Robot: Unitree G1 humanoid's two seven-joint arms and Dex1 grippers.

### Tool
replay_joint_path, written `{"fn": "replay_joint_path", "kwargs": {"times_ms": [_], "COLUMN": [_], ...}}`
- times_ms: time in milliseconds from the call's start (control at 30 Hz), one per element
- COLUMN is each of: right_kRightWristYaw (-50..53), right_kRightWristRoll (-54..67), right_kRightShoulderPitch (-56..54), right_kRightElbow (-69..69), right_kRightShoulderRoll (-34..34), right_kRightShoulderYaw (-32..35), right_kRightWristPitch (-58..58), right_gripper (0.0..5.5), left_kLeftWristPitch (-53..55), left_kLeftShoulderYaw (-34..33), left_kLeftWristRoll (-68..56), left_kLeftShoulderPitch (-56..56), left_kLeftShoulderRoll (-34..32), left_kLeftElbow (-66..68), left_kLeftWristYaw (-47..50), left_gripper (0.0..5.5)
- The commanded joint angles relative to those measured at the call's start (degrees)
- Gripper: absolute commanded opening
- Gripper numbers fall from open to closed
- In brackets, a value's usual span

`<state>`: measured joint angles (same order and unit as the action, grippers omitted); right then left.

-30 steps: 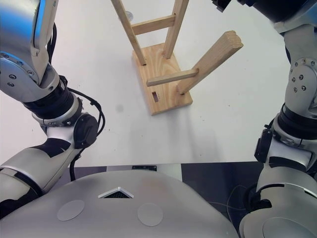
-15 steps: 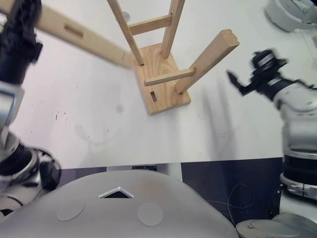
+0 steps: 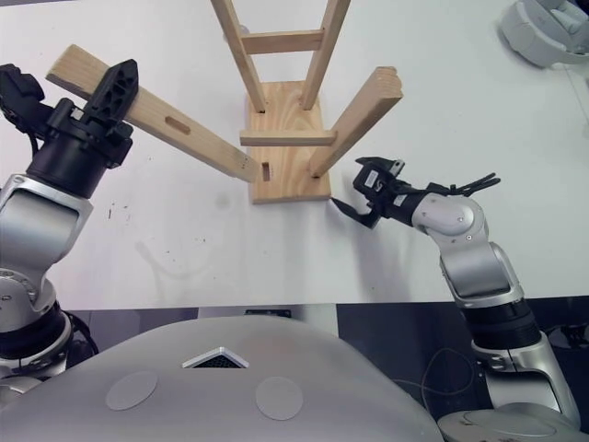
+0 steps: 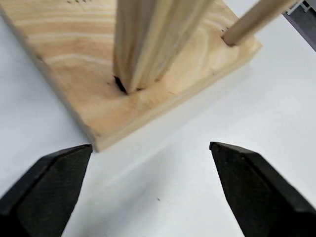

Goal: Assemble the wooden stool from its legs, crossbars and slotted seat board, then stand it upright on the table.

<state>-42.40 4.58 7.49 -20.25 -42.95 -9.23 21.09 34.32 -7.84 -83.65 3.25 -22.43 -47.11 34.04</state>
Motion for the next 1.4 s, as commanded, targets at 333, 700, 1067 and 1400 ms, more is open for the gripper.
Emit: {"fn": "replay_joint_path", "kwargs": {"times_ms": [333, 700, 1067, 1400], "right_kRightWristYaw": [-1.3, 6.2, 5.2, 5.4], "right_kRightWristRoll": [1.0, -10.3, -8.9, -8.8], "right_kRightShoulderPitch": [0.3, -6.9, -5.1, -4.3], "right_kRightElbow": [2.3, 11.2, 7.5, 6.4], "right_kRightShoulderRoll": [-1.3, 5.7, 6.2, 6.6], "right_kRightShoulderYaw": [5.1, -4.1, -3.3, -3.5], "right_kRightWristPitch": [-1.1, -3.3, -1.4, -0.5], "right_gripper": [4.45, 4.45, 4.45, 4.45], "left_kLeftWristPitch": [-3.1, -1.3, 5.5, 6.8], "left_kLeftShoulderYaw": [7.2, 9.4, 9.1, 11.4], "left_kLeftWristRoll": [18.0, 23.7, 29.3, 34.6], "left_kLeftShoulderPitch": [-1.4, -2.2, -3.6, -4.0], "left_kLeftShoulderRoll": [8.7, 13.7, 8.8, 12.6], "left_kLeftElbow": [4.2, 6.2, 1.7, 2.4], "left_kLeftWristYaw": [-1.6, -3.4, -2.0, -3.9], "left_gripper": [1.03, 1.03, 1.03, 1.03]}}
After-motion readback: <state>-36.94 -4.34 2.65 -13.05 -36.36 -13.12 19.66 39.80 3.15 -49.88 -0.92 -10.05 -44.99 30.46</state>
